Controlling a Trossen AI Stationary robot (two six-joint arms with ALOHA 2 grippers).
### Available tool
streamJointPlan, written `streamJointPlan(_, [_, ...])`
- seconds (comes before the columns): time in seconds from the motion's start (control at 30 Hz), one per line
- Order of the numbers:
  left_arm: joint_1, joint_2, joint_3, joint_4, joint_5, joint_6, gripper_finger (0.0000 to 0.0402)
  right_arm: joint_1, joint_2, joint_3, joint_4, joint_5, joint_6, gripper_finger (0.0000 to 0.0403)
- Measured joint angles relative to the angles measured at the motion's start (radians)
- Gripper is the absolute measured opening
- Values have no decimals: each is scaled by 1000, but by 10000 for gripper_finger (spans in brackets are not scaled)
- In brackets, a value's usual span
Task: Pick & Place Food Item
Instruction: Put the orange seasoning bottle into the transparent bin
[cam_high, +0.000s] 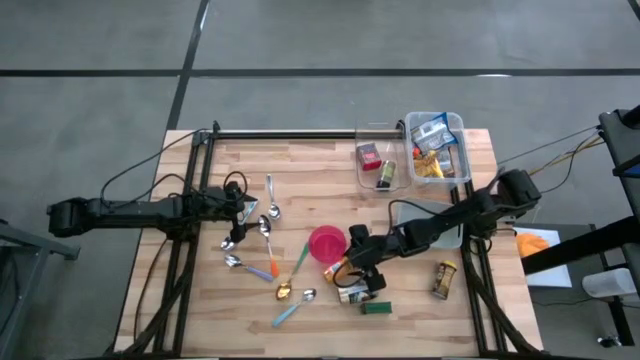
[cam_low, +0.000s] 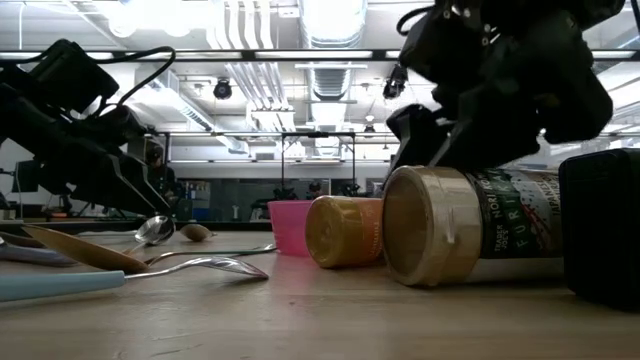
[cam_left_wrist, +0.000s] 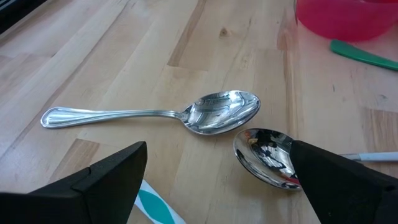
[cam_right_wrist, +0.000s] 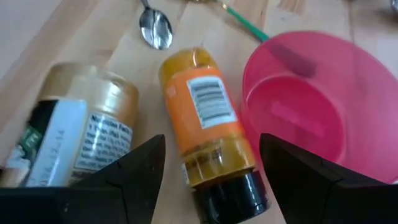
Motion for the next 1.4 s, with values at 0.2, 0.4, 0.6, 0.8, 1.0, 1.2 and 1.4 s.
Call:
streamJointPlan(0.2, [0, 0, 0, 0, 0, 0, 396, -3, 24, 0, 1, -5, 3, 258])
streamJointPlan(0.4, [0, 0, 0, 0, 0, 0, 396, -3, 24, 0, 3, -24, 8, 258])
streamJointPlan(0.6, [0, 0, 0, 0, 0, 0, 396, -2, 24, -6, -5, -27, 30, 258])
streamJointPlan(0.8, [0, 0, 0, 0, 0, 0, 396, -2, 53, -10, -7, -26, 32, 258])
streamJointPlan(1.0, [0, 0, 0, 0, 0, 0, 396, -3, 80, -11, -5, -25, 60, 258])
streamJointPlan(1.2, [0, 0, 0, 0, 0, 0, 396, -4, 81, -11, -4, -23, 59, 258])
streamJointPlan(1.4, [0, 0, 0, 0, 0, 0, 396, -6, 81, -11, -4, -21, 61, 258])
